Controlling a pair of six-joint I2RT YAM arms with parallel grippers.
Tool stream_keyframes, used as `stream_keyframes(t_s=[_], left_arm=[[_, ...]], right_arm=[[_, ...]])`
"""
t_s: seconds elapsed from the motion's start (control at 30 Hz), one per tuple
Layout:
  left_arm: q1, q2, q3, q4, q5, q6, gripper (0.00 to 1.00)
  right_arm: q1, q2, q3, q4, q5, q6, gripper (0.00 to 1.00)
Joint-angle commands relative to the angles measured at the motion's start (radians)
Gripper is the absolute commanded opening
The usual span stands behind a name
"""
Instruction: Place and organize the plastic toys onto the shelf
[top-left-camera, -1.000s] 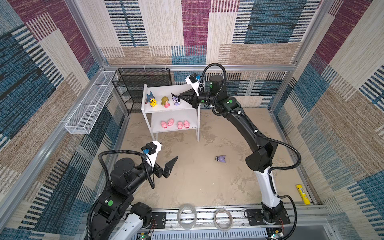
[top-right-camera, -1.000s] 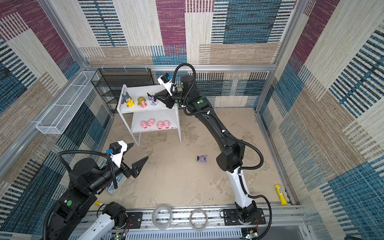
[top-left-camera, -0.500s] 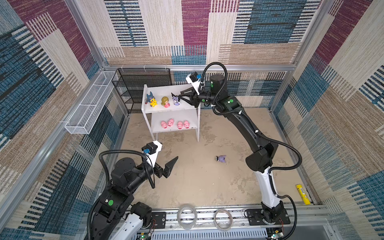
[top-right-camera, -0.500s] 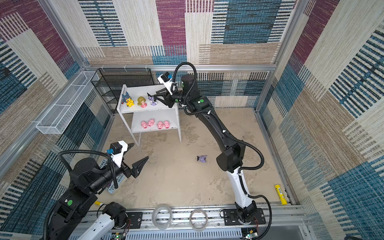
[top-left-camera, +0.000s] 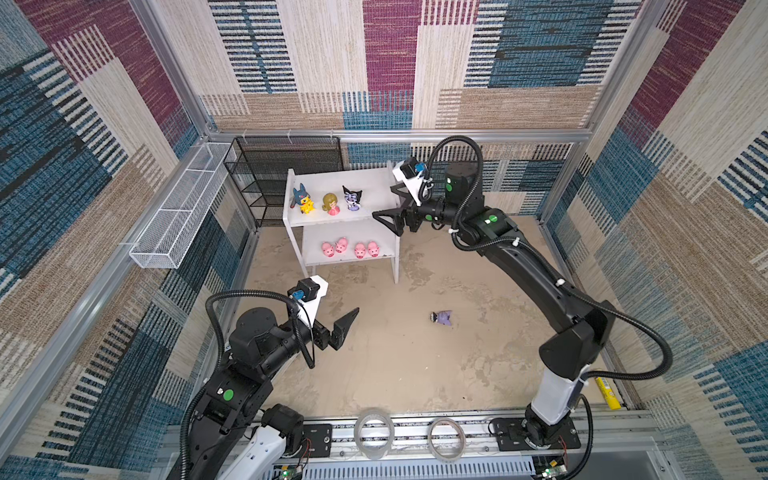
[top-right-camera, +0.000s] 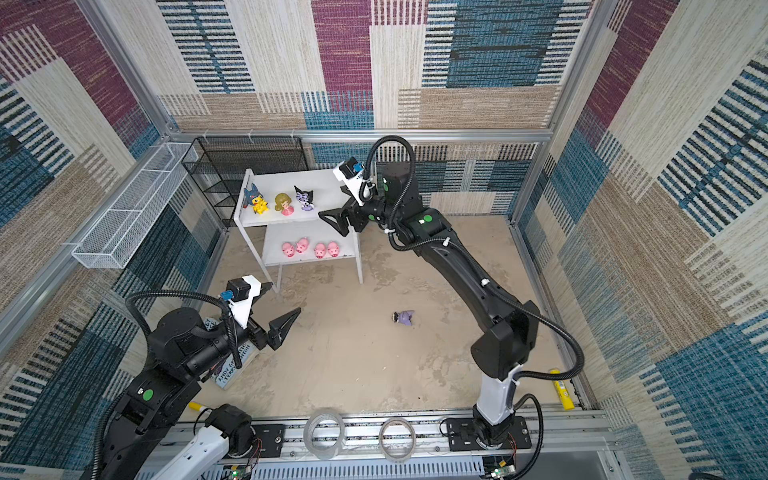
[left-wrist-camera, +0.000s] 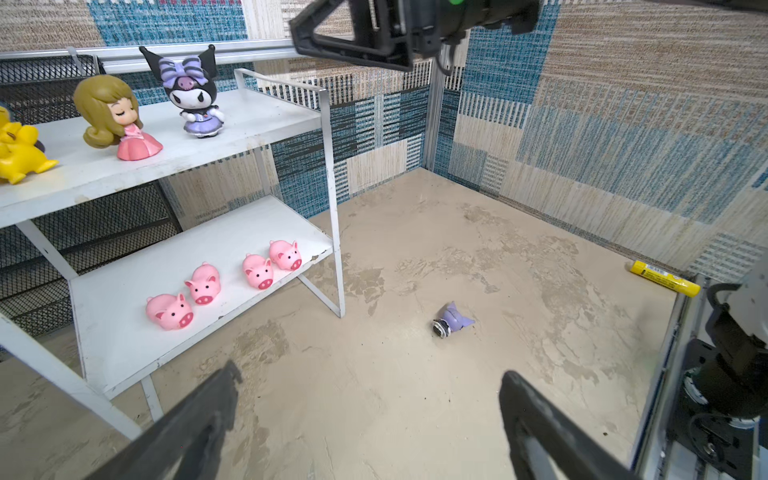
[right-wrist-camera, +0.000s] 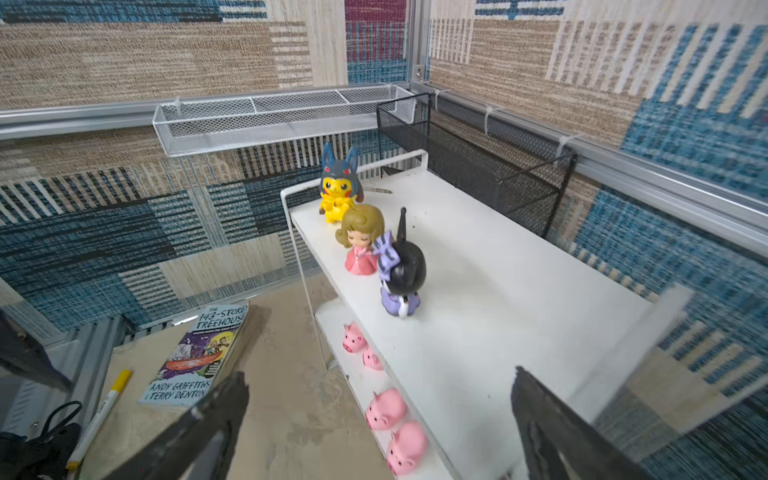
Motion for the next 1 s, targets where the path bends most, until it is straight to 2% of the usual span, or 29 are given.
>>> stream_keyframes(t_s=[0.0, 0.13, 0.27, 0.4, 0.47, 0.57, 0.73, 0.83, 0.97], left_arm=[[0.002, 0.035, 0.021, 0.044, 0.008, -0.038, 0.99], [0.001, 0.085, 0.006, 0.1, 0.068, -0.11, 0.99], [-0.002, 0.11, -0.05, 0.199, 0.129, -0.202, 0.99], [-0.018, 0.156, -0.131, 0.305, 0.165, -0.316, 0.99], [-0.044, 0.182, -0.173, 0.355, 0.166, -0.365, 0.99], [-0.119, 0.219, -0.236, 0.433, 0.108, -0.394, 0.99], [-0.219, 0.332, -0.298, 0.524, 0.029, -0.371, 0.99], [-0.261, 0.416, -0.31, 0.563, -0.006, -0.344, 0.99], [-0.291, 0.478, -0.31, 0.608, -0.03, -0.334, 0.99]], right_arm=[[0.003, -0.129, -0.179, 0.147, 0.158, 0.004, 1.0], [0.002, -0.309, -0.431, 0.185, 0.375, 0.104, 1.0], [0.002, -0.439, -0.606, 0.11, 0.457, 0.176, 1.0], [0.002, -0.591, -0.878, 0.156, 0.504, 0.271, 1.0], [0.001, -0.662, -1.009, 0.191, 0.505, 0.343, 1.0], [-0.005, -0.732, -1.153, 0.222, 0.465, 0.435, 1.0], [-0.022, -0.706, -1.235, 0.16, 0.431, 0.517, 1.0], [-0.04, -0.708, -1.3, 0.191, 0.381, 0.552, 1.0], [-0.131, -0.706, -1.389, 0.232, 0.305, 0.608, 0.96]])
